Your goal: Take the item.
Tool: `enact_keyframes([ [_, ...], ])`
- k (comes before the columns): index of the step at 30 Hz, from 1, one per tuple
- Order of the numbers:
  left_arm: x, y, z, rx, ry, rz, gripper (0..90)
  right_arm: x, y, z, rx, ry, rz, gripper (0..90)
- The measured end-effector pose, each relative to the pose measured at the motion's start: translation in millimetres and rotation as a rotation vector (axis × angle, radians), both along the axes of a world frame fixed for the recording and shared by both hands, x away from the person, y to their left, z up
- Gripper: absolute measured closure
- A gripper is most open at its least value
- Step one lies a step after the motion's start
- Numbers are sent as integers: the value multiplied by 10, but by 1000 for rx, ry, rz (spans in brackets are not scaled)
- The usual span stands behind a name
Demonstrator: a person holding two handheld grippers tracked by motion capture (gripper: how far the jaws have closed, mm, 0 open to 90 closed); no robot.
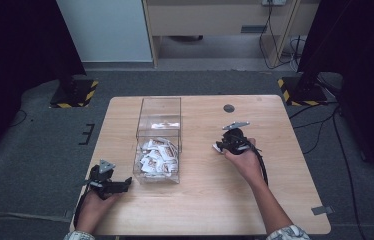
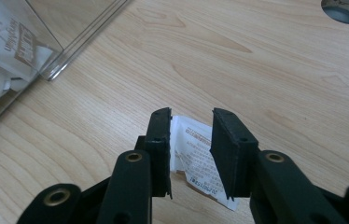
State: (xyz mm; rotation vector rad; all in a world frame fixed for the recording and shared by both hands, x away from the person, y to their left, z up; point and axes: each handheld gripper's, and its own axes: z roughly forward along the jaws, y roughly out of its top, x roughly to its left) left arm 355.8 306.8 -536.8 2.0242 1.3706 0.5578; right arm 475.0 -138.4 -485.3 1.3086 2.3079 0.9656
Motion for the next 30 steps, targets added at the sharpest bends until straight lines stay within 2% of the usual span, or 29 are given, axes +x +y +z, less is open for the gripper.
enact_keyframes([
  [9, 0, 0, 0, 0, 0, 0, 0, -43, 17, 59, 26, 0, 2, 543],
  [14, 0, 0, 0, 0, 0, 0, 0, -64, -12, 89, 35, -13, -12, 398],
  [23, 0, 0, 0, 0, 0, 0, 0, -145, -114, 170, 67, -55, -50, 197],
  [30, 0, 0, 0, 0, 0, 0, 0, -266, -193, 206, 67, -66, -48, 93],
])
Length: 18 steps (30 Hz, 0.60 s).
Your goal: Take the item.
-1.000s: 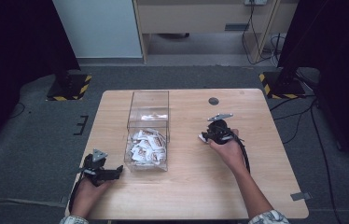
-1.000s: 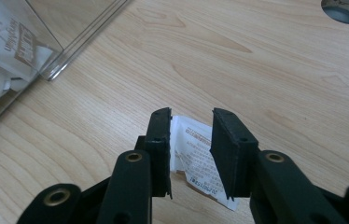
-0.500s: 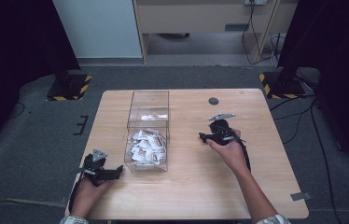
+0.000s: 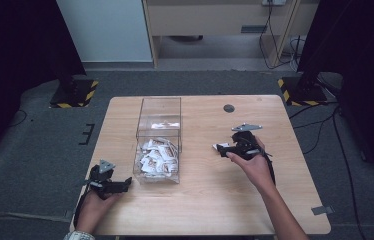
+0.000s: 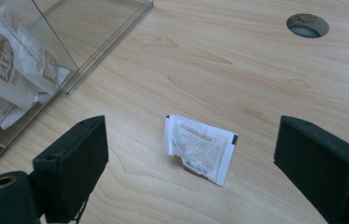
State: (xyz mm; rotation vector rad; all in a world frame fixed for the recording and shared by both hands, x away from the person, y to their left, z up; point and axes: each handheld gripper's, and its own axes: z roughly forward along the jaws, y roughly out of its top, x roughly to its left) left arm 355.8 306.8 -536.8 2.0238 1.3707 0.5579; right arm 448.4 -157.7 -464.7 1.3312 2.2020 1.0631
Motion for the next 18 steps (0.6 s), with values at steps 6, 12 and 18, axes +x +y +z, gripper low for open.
enact_keyframes([
  [6, 0, 0, 0, 0, 0, 0, 0, -99, -59, -3, 2, 4, -7, 78],
  [12, 0, 0, 0, 0, 0, 0, 0, -173, -107, -23, -2, 5, 2, 77],
  [18, 0, 0, 0, 0, 0, 0, 0, -258, -158, -39, -1, 2, -1, 77],
])
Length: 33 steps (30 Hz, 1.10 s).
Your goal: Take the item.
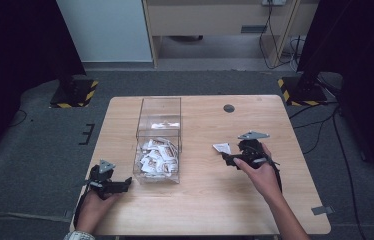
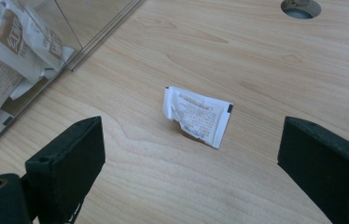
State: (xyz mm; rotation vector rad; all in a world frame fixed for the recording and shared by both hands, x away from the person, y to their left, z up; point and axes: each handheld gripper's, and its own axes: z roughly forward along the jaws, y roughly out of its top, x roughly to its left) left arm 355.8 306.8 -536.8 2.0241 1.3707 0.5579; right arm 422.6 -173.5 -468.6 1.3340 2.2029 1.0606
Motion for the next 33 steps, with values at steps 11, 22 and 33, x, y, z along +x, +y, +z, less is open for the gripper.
enact_keyframes([
  [11, 0, 0, 0, 0, 0, 0, 0, -179, -122, -129, 2, 19, -6, 78],
  [22, 0, 1, 0, 1, 0, -1, 0, -392, -184, -331, -12, 53, 0, 79],
  [33, -2, -1, 0, 1, 0, 2, 0, -519, -59, -584, -68, 120, 34, 74],
])
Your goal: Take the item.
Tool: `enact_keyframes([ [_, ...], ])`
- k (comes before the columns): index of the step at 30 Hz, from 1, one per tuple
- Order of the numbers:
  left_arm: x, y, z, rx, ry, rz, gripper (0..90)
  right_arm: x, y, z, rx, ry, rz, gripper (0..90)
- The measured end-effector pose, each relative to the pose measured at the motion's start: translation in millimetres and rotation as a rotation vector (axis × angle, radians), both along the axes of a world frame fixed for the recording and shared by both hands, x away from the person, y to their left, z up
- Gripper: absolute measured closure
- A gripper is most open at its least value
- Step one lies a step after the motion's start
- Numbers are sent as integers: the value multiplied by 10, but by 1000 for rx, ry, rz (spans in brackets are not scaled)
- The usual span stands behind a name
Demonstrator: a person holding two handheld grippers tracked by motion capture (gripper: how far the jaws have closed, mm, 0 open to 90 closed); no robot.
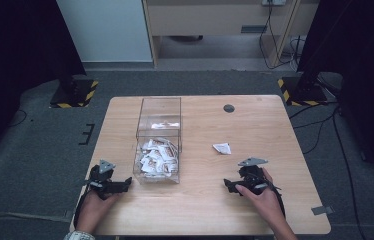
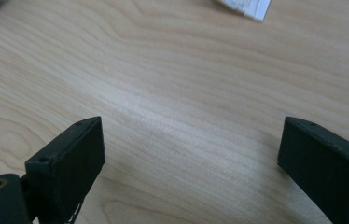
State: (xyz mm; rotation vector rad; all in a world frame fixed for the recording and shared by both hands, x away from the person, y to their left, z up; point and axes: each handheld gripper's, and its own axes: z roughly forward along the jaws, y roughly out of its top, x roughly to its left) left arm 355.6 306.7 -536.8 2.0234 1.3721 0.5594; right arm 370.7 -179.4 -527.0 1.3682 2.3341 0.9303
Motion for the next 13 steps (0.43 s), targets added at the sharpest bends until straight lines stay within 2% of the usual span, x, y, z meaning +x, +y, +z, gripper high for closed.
enact_keyframes([
  [1, 0, 0, 0, 0, 0, 0, 0, -1, 16, -18, -17, -2, -4, 71],
  [5, 0, 0, 0, 0, 0, 0, 0, -8, 45, -42, -36, -24, -7, 59],
  [7, 0, 0, 0, 0, 0, 0, 0, -18, 53, -66, -54, -50, -4, 40],
  [10, 0, 0, 0, 0, 0, 0, 0, -49, 64, -118, -31, -93, -13, 12],
  [13, 0, 0, 0, 0, 0, 0, 0, -51, 64, -121, -27, -93, -13, 12],
])
